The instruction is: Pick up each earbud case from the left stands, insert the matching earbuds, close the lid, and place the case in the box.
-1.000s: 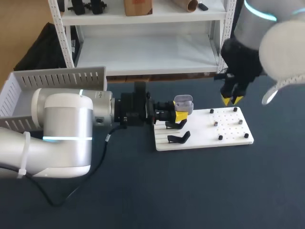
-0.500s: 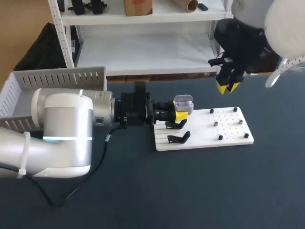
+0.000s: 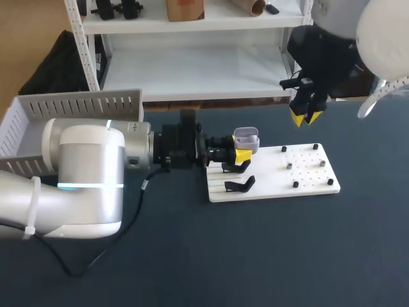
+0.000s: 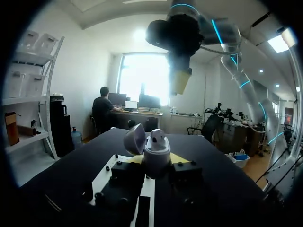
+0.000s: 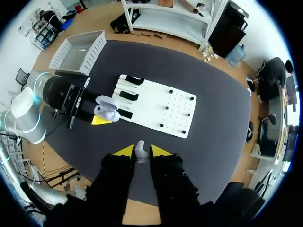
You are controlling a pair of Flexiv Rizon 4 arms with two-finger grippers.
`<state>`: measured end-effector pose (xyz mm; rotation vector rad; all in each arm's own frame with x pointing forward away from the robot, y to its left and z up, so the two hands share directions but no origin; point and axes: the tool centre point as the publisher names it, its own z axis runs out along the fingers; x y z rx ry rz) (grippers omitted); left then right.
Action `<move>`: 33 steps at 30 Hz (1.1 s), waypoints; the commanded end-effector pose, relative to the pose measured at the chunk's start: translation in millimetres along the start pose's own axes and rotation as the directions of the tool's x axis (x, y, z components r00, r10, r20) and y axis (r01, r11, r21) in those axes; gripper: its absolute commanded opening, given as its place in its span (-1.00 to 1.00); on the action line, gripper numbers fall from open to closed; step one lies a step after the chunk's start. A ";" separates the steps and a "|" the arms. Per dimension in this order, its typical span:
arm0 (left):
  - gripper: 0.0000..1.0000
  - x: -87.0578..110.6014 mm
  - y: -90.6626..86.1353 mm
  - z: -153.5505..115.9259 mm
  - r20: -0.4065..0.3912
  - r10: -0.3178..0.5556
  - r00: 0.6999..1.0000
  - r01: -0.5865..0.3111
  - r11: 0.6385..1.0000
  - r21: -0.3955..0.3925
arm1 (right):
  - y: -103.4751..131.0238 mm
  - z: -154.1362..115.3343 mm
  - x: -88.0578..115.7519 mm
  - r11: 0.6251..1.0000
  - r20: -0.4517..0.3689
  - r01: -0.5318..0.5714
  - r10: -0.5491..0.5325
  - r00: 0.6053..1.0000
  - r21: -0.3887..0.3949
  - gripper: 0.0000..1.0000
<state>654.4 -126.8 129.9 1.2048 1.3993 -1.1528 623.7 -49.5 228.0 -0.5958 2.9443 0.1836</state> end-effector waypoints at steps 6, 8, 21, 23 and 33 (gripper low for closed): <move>-1.00 0.5 -0.1 0.4 0.003 0.001 1.000 -0.001 1.000 -0.002 | 50.8 -13.2 4.8 0.991 0.003 0.123 -0.124 0.992 0.049 -1.00; -1.00 0.5 -0.1 0.4 0.003 0.001 1.000 -0.001 1.000 -0.002 | 61.1 -12.9 3.5 0.986 0.001 0.160 -0.161 0.987 0.037 -1.00; -1.00 0.5 -0.1 0.4 0.003 0.001 1.000 -0.001 1.000 -0.002 | 89.1 22.4 -12.4 0.964 -0.051 0.260 -0.258 0.965 0.055 -1.00; -1.00 0.5 -0.1 0.4 0.003 0.001 1.000 -0.001 1.000 -0.002 | 89.0 27.0 -16.0 0.962 -0.065 0.266 -0.262 0.963 0.061 -1.00; -1.00 0.5 -0.1 0.4 0.003 0.001 1.000 -0.001 1.000 -0.002 | 88.0 41.4 -32.7 0.954 -0.063 0.291 -0.287 0.956 0.074 -1.00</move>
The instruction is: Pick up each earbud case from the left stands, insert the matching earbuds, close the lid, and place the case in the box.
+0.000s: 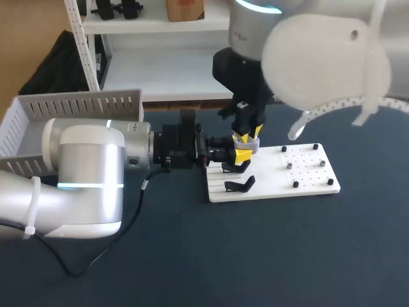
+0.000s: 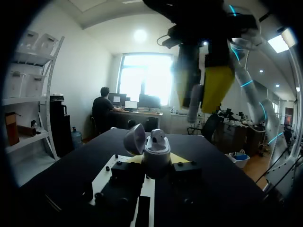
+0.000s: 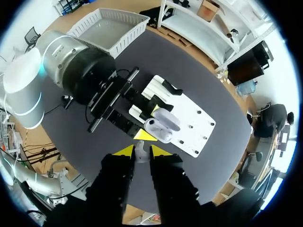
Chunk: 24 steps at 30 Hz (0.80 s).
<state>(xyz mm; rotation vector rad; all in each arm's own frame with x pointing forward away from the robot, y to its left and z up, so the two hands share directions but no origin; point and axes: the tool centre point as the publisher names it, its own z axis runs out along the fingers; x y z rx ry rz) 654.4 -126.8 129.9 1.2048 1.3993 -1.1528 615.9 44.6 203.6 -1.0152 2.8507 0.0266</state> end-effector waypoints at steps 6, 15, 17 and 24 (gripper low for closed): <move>-1.00 0.5 -0.1 0.4 0.003 0.001 1.000 -0.001 1.000 -0.002 | -2.3 9.4 -12.2 1.000 0.027 0.016 -0.017 0.999 0.004 -1.00; -1.00 0.5 -0.1 0.4 0.003 0.001 1.000 -0.001 1.000 -0.002 | -6.4 22.3 -11.7 1.000 0.025 0.006 -0.007 1.000 0.016 -1.00; -1.00 0.5 -0.1 0.4 0.003 0.001 1.000 -0.001 1.000 -0.002 | -7.4 23.0 -11.9 1.000 0.024 0.003 -0.003 1.000 0.018 -1.00; -1.00 0.5 -0.1 0.4 0.003 0.001 1.000 -0.001 1.000 -0.002 | -10.5 24.2 -13.4 1.000 0.025 -0.004 0.003 1.000 0.025 -1.00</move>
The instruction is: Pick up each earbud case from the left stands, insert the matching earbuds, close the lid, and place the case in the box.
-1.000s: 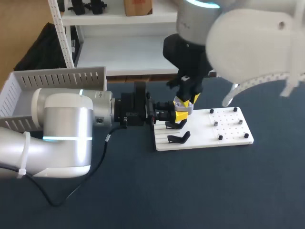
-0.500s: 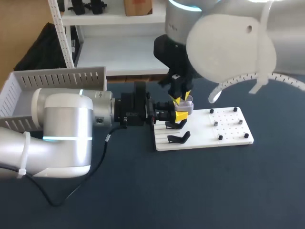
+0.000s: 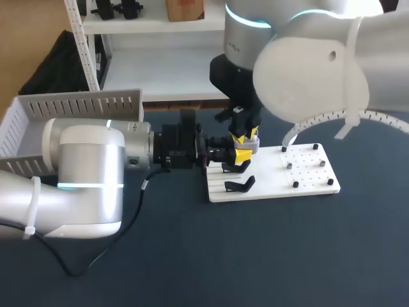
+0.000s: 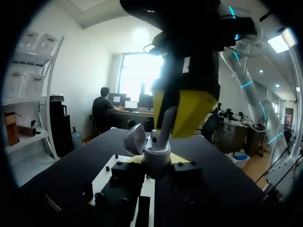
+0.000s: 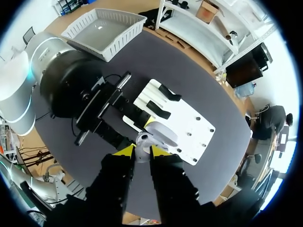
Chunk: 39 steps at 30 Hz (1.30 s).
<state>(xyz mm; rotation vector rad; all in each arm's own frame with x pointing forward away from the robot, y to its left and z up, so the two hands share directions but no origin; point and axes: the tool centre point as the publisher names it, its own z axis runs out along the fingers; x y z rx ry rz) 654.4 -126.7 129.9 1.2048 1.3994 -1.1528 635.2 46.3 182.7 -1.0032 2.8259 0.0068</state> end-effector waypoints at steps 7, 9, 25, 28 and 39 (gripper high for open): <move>-1.00 0.5 -0.1 0.4 0.003 0.001 1.000 -0.001 1.000 -0.002 | -4.8 5.2 -2.0 1.000 -0.002 -0.006 0.006 1.000 0.010 -1.00; -1.00 0.5 -0.1 0.4 0.003 0.001 1.000 -0.001 1.000 -0.002 | -5.7 6.1 -2.6 1.000 -0.003 -0.007 0.007 1.000 0.012 -1.00; -1.00 0.5 -0.1 0.4 0.003 0.001 1.000 -0.001 1.000 -0.002 | -3.5 10.7 -5.0 1.000 -0.015 -0.007 0.007 1.000 0.009 -1.00; -1.00 0.5 -0.1 0.4 0.003 0.001 1.000 -0.001 1.000 -0.002 | -3.2 12.8 -3.9 1.000 -0.023 -0.009 0.009 1.000 0.007 -1.00; -1.00 0.5 -0.1 0.4 0.003 0.001 1.000 -0.001 1.000 -0.002 | -2.8 14.4 -4.3 1.000 -0.028 -0.016 0.016 0.999 0.005 -0.47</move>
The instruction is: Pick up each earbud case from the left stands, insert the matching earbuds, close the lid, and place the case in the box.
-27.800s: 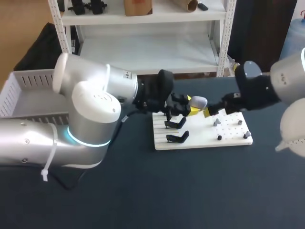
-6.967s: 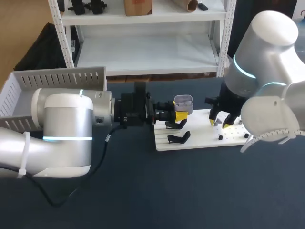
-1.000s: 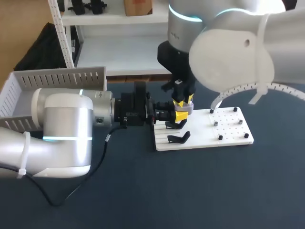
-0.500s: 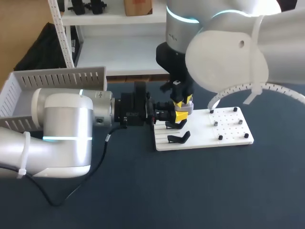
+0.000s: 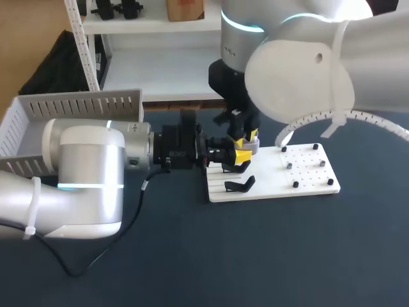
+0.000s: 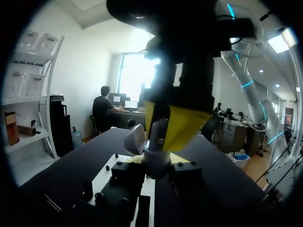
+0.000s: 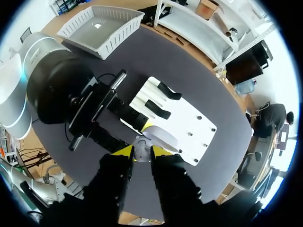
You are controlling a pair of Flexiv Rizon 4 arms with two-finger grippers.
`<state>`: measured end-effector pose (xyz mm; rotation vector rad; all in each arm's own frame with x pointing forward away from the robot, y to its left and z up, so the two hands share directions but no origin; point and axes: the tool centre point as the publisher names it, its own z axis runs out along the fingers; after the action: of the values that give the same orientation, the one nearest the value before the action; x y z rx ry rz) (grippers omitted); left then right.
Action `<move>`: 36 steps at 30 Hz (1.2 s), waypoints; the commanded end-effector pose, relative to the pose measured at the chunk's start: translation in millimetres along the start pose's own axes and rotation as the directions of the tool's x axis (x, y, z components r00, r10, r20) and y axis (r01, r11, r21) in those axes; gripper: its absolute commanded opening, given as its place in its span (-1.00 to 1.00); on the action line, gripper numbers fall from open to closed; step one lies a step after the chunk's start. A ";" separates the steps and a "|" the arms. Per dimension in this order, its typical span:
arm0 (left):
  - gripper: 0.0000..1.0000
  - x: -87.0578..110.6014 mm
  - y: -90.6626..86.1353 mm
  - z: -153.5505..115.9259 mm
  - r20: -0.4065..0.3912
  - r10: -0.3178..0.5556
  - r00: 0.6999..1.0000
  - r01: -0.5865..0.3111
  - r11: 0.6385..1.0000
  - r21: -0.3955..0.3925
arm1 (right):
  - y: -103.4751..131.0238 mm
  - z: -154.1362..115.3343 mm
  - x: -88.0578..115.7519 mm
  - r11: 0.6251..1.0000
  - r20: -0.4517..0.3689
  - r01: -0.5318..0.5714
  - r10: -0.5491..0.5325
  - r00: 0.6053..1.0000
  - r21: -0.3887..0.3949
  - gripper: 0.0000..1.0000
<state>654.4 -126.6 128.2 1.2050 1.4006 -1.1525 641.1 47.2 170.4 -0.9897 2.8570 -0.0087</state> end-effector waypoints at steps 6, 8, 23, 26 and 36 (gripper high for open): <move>-1.00 -1.2 -0.4 0.4 0.004 0.001 1.000 -0.001 1.000 -0.002 | 1.4 -0.7 -1.8 1.000 0.000 0.003 -0.003 1.000 0.004 -0.35; -1.00 -1.2 -0.4 0.4 0.004 0.001 1.000 -0.001 1.000 -0.002 | 2.1 -1.8 -2.1 1.000 0.002 0.004 -0.004 1.000 0.006 -0.35; -1.00 -1.2 -0.4 0.4 0.004 0.001 1.000 -0.001 1.000 -0.002 | 2.2 -4.0 -0.8 1.000 -0.005 0.001 -0.001 1.000 0.021 -0.34; -1.00 -1.2 -0.4 0.4 0.004 0.001 1.000 -0.001 1.000 -0.002 | 2.1 -9.1 0.1 1.000 -0.001 0.000 0.000 1.000 0.023 -0.31; -1.00 -1.2 -0.4 0.4 0.004 0.001 1.000 -0.001 1.000 -0.002 | -1.4 -11.1 -2.8 0.999 0.017 -0.019 0.019 1.000 0.027 -0.29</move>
<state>654.8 -127.1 129.6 1.2052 1.3987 -1.1530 644.4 48.2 182.3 -0.9566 2.8485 -0.0373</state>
